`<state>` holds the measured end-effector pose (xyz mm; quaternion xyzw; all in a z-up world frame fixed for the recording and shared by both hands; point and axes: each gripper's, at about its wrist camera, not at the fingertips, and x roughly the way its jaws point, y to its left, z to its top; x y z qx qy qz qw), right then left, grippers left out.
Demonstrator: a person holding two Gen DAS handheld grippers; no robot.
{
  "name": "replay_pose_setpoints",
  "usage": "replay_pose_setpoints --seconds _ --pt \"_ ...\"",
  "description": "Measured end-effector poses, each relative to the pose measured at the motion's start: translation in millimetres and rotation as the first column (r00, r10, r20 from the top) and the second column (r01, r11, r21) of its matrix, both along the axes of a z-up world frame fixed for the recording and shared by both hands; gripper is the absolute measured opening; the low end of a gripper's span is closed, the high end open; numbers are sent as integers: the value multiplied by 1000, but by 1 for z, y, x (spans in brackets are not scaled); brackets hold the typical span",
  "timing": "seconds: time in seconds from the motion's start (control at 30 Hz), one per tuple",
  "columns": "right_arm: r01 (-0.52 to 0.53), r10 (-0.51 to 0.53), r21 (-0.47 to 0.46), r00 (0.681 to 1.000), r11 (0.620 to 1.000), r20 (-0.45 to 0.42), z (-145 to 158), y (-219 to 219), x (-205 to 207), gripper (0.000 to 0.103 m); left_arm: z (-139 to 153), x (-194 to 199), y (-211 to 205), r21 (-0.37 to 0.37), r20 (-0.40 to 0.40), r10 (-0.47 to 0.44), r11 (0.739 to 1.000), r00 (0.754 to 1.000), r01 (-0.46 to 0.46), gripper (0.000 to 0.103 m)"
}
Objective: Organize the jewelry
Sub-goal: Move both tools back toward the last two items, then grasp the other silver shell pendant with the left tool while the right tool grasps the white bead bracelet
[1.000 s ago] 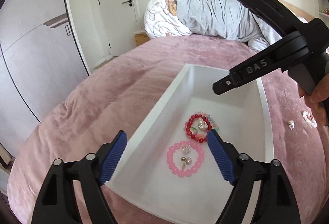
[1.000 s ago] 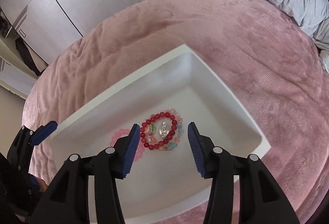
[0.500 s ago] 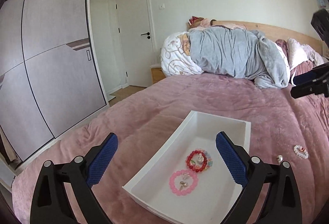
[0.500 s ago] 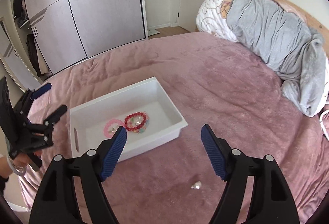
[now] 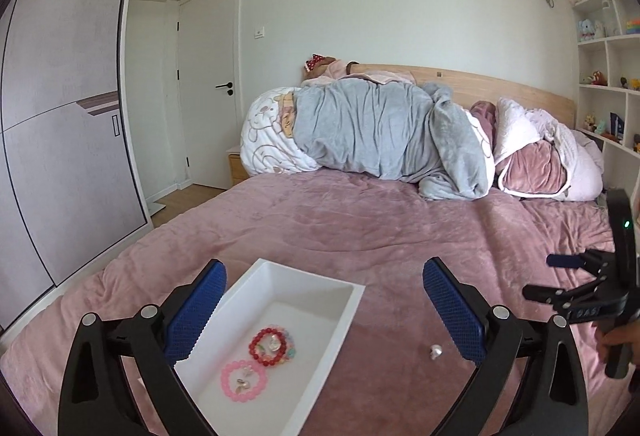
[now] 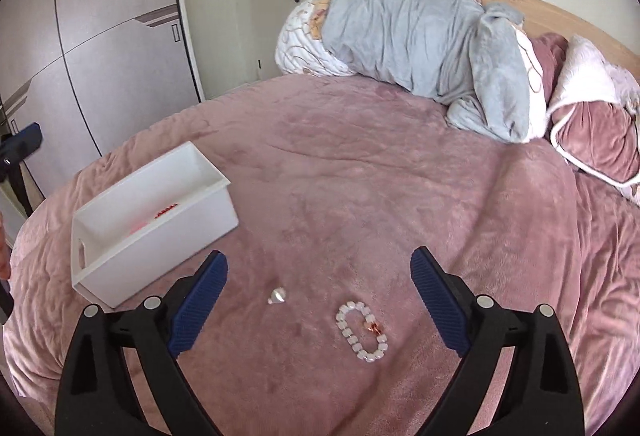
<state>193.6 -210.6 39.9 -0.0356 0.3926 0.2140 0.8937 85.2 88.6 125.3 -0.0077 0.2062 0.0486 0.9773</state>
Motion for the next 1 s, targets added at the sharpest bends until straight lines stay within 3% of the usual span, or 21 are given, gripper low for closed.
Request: replay_pose_setpoints --seconds 0.1,0.2,0.33,0.83,1.0 --pt "49 -49 -6 998 999 -47 -27 -13 3 92 -9 14 -23 -34 1 -17 999 1000 17 99" --pt "64 -69 -54 994 996 -80 -51 -15 4 92 -29 33 -45 -67 -53 -44 997 998 40 99" --pt "41 -57 -135 991 990 -120 -81 -11 5 92 -60 53 -72 -41 -112 -89 996 990 84 99" --pt "46 -65 -73 955 996 -288 -145 -19 32 90 -185 128 -125 90 -339 -128 982 932 168 99" --pt "64 -72 -37 954 997 -292 -150 -26 37 89 -220 146 -133 96 -399 -136 977 907 189 99"
